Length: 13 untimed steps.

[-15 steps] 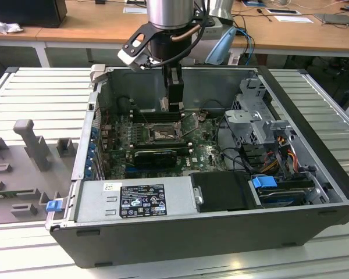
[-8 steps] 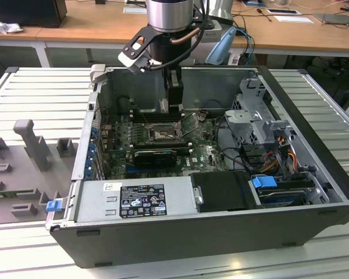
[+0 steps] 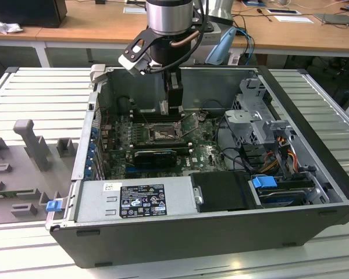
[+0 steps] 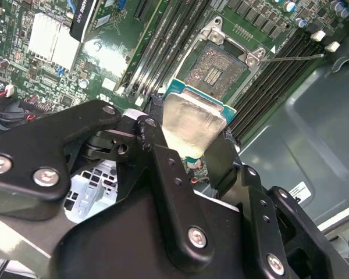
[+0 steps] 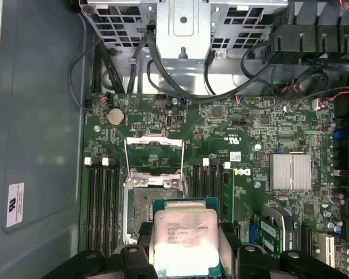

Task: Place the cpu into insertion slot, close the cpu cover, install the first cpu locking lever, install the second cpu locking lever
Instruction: 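Place the cpu into insertion slot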

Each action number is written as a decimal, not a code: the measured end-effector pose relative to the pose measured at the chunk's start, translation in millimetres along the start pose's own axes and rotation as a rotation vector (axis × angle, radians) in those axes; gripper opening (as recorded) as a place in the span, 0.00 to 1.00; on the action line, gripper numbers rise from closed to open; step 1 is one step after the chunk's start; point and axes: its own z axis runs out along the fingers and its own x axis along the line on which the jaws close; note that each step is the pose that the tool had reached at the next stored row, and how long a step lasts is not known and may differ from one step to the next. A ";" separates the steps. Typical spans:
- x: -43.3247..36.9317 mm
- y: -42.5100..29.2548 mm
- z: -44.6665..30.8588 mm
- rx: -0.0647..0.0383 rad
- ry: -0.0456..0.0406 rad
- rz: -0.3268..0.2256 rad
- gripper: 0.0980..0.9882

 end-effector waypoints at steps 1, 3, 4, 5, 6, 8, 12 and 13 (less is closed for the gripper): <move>0.0 -0.1 0.7 0.000 0.0001 0.000 0.48; 0.0 -0.2 1.9 0.000 0.0001 0.000 0.48; 0.0 -0.2 2.4 0.000 0.0000 0.000 0.48; -0.1 -0.3 3.7 0.000 0.0001 0.000 0.48; -0.1 -0.4 5.0 0.000 0.0001 0.000 0.48; -0.1 -0.7 7.8 0.000 0.0000 0.000 0.48; -0.2 -1.0 11.4 0.000 0.0000 0.000 0.48; -0.2 -1.1 12.0 0.000 0.0000 0.000 0.48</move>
